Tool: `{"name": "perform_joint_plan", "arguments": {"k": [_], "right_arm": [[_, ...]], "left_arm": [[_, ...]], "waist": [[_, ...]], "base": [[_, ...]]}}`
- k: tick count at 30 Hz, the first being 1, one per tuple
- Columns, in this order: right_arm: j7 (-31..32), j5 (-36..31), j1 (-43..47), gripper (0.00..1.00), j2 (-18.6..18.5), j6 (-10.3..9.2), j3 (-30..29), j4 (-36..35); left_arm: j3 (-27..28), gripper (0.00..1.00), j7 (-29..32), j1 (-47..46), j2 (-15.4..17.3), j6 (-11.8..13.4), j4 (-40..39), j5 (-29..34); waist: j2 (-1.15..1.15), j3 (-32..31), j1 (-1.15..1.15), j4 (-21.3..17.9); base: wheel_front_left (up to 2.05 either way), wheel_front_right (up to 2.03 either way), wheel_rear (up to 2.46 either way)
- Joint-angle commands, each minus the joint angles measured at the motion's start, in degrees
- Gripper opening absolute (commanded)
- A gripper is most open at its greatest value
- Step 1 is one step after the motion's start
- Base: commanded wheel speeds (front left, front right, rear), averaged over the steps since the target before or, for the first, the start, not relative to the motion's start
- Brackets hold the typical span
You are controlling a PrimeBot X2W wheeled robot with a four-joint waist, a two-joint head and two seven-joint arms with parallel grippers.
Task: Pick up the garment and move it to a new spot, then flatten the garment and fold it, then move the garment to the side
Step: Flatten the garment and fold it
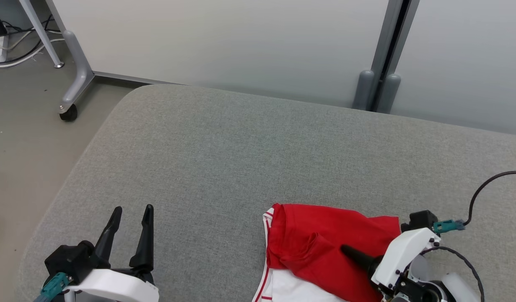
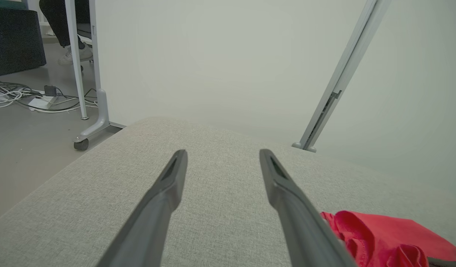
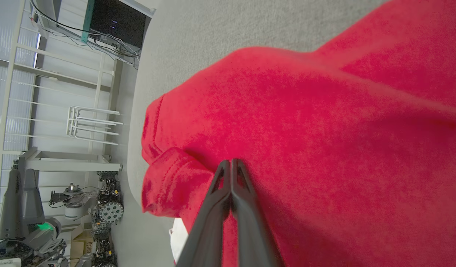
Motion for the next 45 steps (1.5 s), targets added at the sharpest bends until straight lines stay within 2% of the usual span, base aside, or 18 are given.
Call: {"name": "perform_joint_plan", "arguments": {"k": [1, 7, 15, 19, 27, 29, 30, 35, 45], "right_arm": [[1.79, 1.21, 0.08, 0.0, -0.12, 0.02, 0.3, 0.98], [8.72, 7.12, 1.74, 0.0, 1.55, 0.02, 1.74, -0.18], [20.83, 17.92, 7.6, 0.0, 4.42, 0.03, 5.86, -8.18], [18.31, 17.5, 8.2, 0.0, 4.18, 0.02, 5.05, -13.76], [8.24, 10.25, 6.57, 0.0, -1.26, 0.03, 0.18, -24.62], [5.33, 7.89, 5.77, 0.55, -2.85, 0.03, -1.32, -26.75], [3.79, 6.57, 5.29, 1.0, -3.57, 0.03, -2.07, -27.67], [-7.07, -1.89, 3.56, 1.0, -5.82, 0.02, -5.76, -30.78], [-26.2, -21.66, 5.73, 1.0, -7.51, 0.02, -9.06, -28.89]], "left_arm": [[0.08, 1.0, -0.13, -0.6, 0.0, 0.05, 0.2, -0.03], [0.19, 1.0, -0.15, -0.54, -0.1, 0.14, 0.69, -0.24], [-0.05, 1.0, -0.19, -0.09, -0.42, 0.12, 1.36, -0.56], [0.41, 1.0, -0.21, 0.1, 0.19, -0.12, 1.29, -0.64], [1.38, 1.0, -0.28, 0.46, 0.61, 0.58, -0.4, 0.37], [1.71, 1.0, -0.29, 0.71, 0.57, 0.74, -0.81, 0.64], [1.96, 1.0, -0.3, 0.82, 0.57, 0.91, -1.0, 0.79], [4.2, 1.0, -0.31, 1.13, 0.42, 1.33, -2.11, 1.6], [11.37, 1.0, -0.32, 3.63, -1.32, -0.19, -5.74, 7.07]], "waist": [[0.0, -0.02, 0.0, 0.27], [0.0, -0.21, 0.0, 0.52], [0.0, -0.84, 0.0, -0.77], [0.0, -1.26, 0.0, -1.8], [0.0, -1.84, 0.0, -4.4], [0.0, -1.83, 0.0, -5.28], [0.0, -1.77, 0.0, -5.82], [0.0, -2.0, 0.0, -8.57], [0.0, -2.54, 0.0, -12.92]], "base": [[0.0, 0.0, 0.0], [0.0, 0.0, 0.0], [0.0, 0.0, 0.0], [0.0, 0.0, 0.0], [0.0, 0.0, 0.0], [0.0, 0.0, 0.0], [0.0, 0.0, 0.0], [0.0, 0.0, 0.0], [0.0, 0.0, 0.0]]}}
